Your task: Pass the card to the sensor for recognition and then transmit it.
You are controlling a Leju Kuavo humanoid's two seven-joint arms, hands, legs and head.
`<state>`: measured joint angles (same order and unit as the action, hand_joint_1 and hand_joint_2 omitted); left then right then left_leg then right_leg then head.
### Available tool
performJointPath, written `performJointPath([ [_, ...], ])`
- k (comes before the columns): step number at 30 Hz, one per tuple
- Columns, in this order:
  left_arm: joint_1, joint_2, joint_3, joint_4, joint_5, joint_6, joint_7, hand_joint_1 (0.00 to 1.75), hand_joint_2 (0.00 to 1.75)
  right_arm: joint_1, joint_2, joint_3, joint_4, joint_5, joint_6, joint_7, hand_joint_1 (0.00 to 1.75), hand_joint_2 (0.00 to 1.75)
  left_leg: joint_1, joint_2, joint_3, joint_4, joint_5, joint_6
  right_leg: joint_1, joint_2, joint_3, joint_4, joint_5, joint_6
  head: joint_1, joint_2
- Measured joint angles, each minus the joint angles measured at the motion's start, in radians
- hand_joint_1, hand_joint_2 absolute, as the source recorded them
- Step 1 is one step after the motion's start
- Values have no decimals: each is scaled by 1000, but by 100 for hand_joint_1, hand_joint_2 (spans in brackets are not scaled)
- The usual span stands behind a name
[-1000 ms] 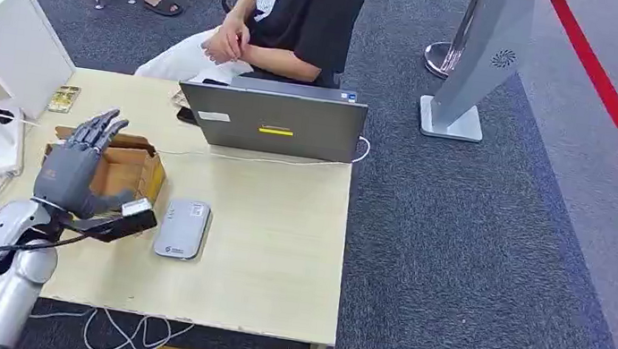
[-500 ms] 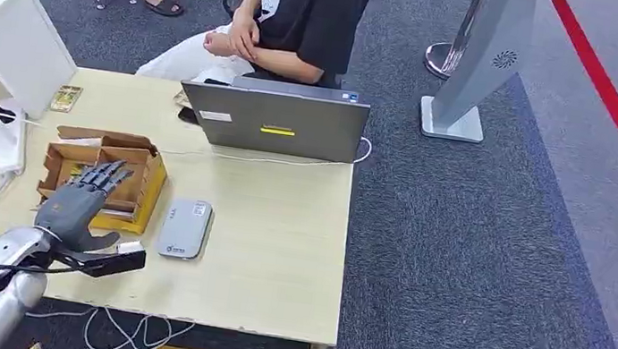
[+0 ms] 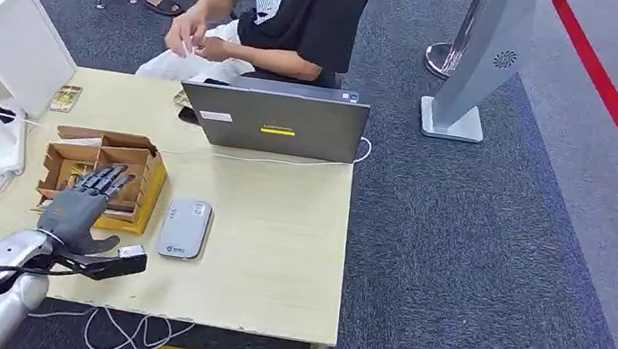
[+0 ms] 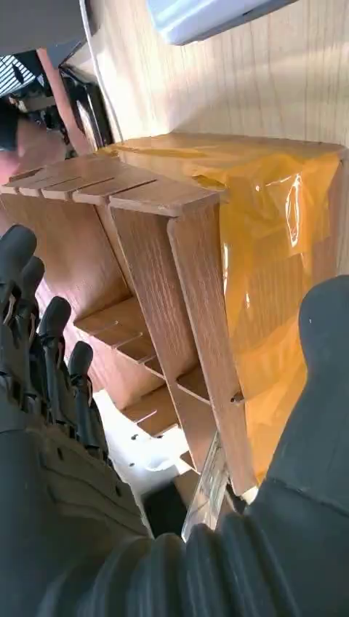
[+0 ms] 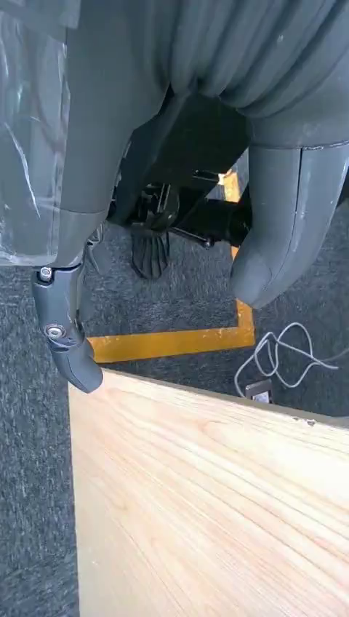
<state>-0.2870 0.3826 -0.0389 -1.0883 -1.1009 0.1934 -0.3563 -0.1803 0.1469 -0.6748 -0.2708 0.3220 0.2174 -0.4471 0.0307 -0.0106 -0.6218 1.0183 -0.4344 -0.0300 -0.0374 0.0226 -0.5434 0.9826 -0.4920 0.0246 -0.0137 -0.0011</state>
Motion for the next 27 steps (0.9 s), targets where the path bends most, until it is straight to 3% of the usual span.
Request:
performJointPath([
  [8,30,27,-3,2,-5,57,2,0,175,4,0,-3,0,-10,3,-11,0,175,0,0,0,0,0,0,0,0,0,0,0,0,0,0],
  [27,89,64,10,-18,19,77,1,0,175,8,-1,-5,0,-15,13,-16,0,175,0,0,0,0,0,0,0,0,0,0,0,0,0,0],
])
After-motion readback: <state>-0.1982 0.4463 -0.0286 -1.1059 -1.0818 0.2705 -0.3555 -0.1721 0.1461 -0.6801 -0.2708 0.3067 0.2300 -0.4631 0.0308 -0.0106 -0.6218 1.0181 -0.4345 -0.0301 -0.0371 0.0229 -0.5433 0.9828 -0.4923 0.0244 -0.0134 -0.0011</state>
